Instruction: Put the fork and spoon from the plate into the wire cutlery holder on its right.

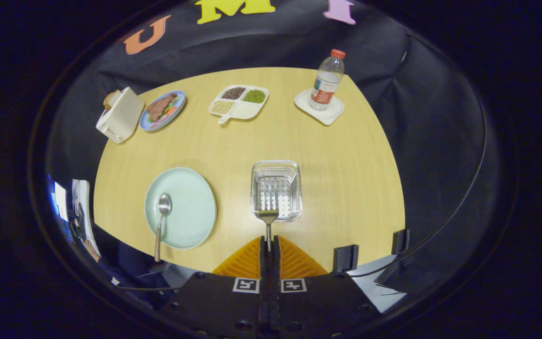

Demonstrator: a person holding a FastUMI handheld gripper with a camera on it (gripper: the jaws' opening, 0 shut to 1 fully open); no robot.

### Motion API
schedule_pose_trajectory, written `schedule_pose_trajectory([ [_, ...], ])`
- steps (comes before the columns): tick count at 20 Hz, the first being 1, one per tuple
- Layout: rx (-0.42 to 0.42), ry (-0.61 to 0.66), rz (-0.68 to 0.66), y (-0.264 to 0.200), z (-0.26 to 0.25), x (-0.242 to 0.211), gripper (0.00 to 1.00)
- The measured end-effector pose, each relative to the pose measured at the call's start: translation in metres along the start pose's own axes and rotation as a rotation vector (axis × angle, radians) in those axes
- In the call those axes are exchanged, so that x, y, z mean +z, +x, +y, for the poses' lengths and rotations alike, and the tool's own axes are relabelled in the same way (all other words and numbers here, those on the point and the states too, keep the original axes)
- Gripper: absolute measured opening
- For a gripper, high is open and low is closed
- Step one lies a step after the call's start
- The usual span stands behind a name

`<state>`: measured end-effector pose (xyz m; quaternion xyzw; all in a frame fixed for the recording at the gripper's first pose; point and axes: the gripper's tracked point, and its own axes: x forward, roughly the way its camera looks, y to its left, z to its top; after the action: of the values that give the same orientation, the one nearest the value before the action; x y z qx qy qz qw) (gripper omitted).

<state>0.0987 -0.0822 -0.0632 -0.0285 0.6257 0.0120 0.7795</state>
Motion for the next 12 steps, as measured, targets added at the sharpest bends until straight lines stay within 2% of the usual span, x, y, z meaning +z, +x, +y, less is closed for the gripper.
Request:
schedule_pose_trajectory([
  [8, -0.008, 0.003, 0.072, 0.007, -0.007, 0.000, 0.02],
  [9, -0.013, 0.006, 0.068, 0.007, -0.008, 0.004, 0.05],
  [11, -0.013, 0.017, 0.061, 0.006, -0.010, 0.008, 0.05],
  [12, -0.013, 0.020, 0.054, 0.004, -0.010, 0.009, 0.09],
])
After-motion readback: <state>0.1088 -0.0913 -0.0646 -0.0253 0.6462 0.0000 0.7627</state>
